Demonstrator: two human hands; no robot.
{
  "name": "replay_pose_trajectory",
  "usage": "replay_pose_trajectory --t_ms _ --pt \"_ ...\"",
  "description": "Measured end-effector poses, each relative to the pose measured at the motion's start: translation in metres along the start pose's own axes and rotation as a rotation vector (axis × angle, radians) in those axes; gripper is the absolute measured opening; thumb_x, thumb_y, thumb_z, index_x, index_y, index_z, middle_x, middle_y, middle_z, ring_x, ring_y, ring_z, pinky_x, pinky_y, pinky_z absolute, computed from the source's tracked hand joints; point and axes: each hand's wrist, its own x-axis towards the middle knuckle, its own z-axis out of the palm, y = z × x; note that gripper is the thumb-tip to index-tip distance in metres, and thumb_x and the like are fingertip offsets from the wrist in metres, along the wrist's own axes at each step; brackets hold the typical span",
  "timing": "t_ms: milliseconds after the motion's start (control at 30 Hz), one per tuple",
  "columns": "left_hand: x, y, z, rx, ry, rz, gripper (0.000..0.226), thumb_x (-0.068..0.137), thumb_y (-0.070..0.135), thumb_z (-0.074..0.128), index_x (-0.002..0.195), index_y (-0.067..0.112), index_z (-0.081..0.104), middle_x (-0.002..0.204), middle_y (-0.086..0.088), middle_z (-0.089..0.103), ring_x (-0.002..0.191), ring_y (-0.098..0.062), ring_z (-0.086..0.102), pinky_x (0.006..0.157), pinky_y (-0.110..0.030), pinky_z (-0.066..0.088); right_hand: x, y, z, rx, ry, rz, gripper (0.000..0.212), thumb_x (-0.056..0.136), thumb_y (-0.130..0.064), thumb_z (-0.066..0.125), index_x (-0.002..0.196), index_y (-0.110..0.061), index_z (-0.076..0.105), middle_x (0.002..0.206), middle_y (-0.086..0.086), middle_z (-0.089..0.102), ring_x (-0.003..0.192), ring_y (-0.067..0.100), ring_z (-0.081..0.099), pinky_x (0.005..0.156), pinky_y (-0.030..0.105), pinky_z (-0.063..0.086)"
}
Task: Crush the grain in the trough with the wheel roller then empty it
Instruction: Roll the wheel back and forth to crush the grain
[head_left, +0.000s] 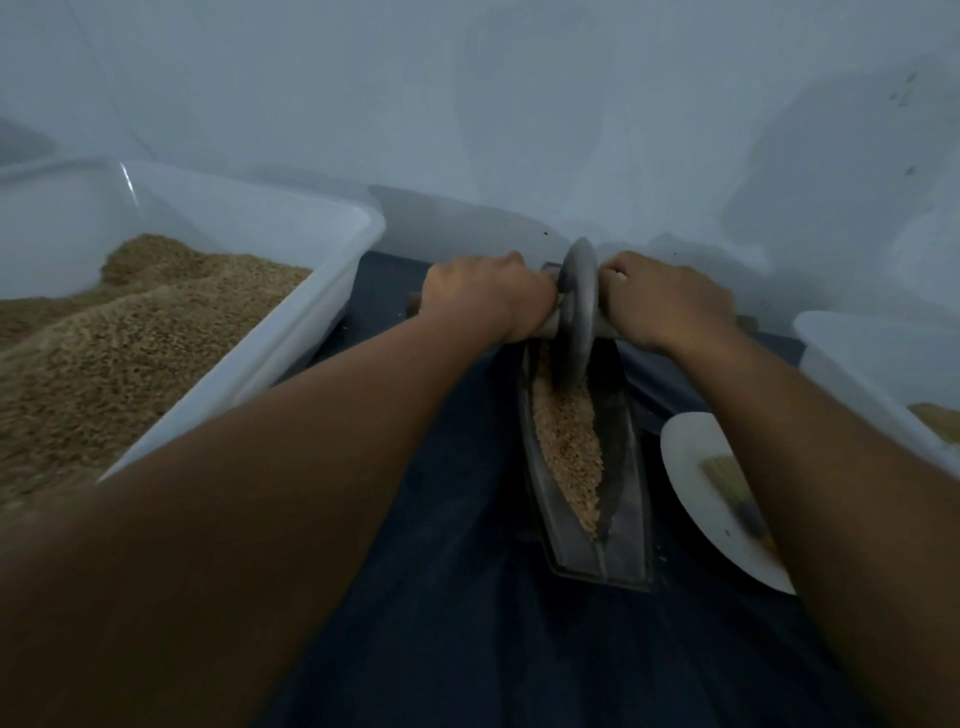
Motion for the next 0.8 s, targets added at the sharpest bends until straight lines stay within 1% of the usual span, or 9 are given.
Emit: replay_pose_trajectory --t_ms 100,267,333,433,500,567,633,700,800 --pt "-0.011 0.002 -0.002 0.045 0.001 0.044 0.051 0.091 0.053 0.021 0.116 0.024 0.054 0.126 -0.01 0.059 0.109 -0.035 0.055 0.076 -0.044 0.03 -0.011 0.0 -0.002 -0.025 -0.006 -0.013 0.047 0.091 -0.051 0.017 0.104 -0.034 0.058 0.094 0.002 0.056 0.074 0.022 0.045 0.06 0.034 0.028" --pt "-0.036 0.001 -0.002 0.078 0.022 0.08 0.05 0.095 0.048 0.021 0.119 0.022 0.055 0.125 -0.01 0.06 0.108 -0.037 0.057 0.075 -0.044 0.03 -0.037 -0.002 -0.004 -0.094 0.025 -0.035 0.046 0.099 -0.044 0.018 0.092 -0.027 0.06 0.089 0.002 0.051 0.075 0.025 0.045 0.064 0.035 0.031" --pt "-0.046 0.002 -0.005 0.11 0.032 0.114 0.046 0.097 0.047 0.021 0.115 0.023 0.055 0.123 -0.009 0.06 0.105 -0.037 0.057 0.074 -0.044 0.031 -0.05 -0.001 -0.004 -0.116 0.048 -0.046 0.047 0.1 -0.042 0.018 0.088 -0.024 0.061 0.084 0.001 0.049 0.072 0.025 0.043 0.06 0.033 0.028" --pt "-0.061 0.006 -0.011 0.135 0.036 0.141 0.026 0.098 0.041 0.026 0.09 0.028 0.047 0.106 -0.005 0.059 0.085 -0.031 0.051 0.072 -0.045 0.032 -0.073 0.002 -0.002 -0.108 0.12 -0.06 0.043 0.101 -0.039 0.024 0.073 -0.021 0.052 0.07 0.001 0.046 0.065 0.024 0.041 0.057 0.032 0.029" --pt "-0.069 0.007 -0.012 0.115 0.03 0.118 0.025 0.098 0.042 0.023 0.087 0.026 0.039 0.086 -0.002 0.048 0.077 -0.027 0.043 0.07 -0.044 0.031 -0.087 0.003 -0.005 -0.165 0.128 -0.049 0.041 0.1 -0.039 0.026 0.066 -0.021 0.041 0.063 -0.003 0.04 0.064 0.024 0.042 0.058 0.031 0.03" --pt "-0.078 0.009 -0.013 0.091 0.039 0.103 0.028 0.098 0.044 0.02 0.085 0.025 0.036 0.075 0.001 0.036 0.067 -0.024 0.039 0.069 -0.044 0.031 -0.098 0.002 -0.009 -0.187 0.12 -0.025 0.041 0.1 -0.041 0.026 0.064 -0.024 0.036 0.061 -0.007 0.037 0.064 0.023 0.042 0.059 0.03 0.029" --pt "-0.087 0.01 -0.015 0.097 0.055 0.131 0.029 0.1 0.042 0.023 0.075 0.028 0.028 0.069 0.003 0.028 0.063 -0.022 0.034 0.068 -0.045 0.031 -0.108 0.002 -0.013 -0.191 0.139 -0.056 0.038 0.1 -0.037 0.026 0.067 -0.023 0.04 0.063 -0.004 0.039 0.061 0.021 0.04 0.056 0.03 0.027" --pt "-0.092 0.01 -0.017 0.097 0.058 0.15 0.031 0.1 0.041 0.026 0.072 0.028 0.025 0.069 0.005 0.024 0.069 -0.025 0.037 0.068 -0.045 0.032 -0.117 0.001 -0.014 -0.214 0.159 -0.126 0.033 0.099 -0.03 0.024 0.075 -0.018 0.042 0.065 -0.003 0.035 0.055 0.018 0.03 0.052 0.028 0.019" --pt "-0.091 0.008 -0.017 0.096 0.043 0.148 0.026 0.099 0.042 0.026 0.079 0.026 0.031 0.071 0.004 0.027 0.076 -0.027 0.041 0.069 -0.045 0.032 -0.118 0.001 -0.015 -0.213 0.151 -0.111 0.031 0.098 -0.03 0.023 0.078 -0.018 0.043 0.066 -0.003 0.033 0.054 0.014 0.023 0.051 0.028 0.013"
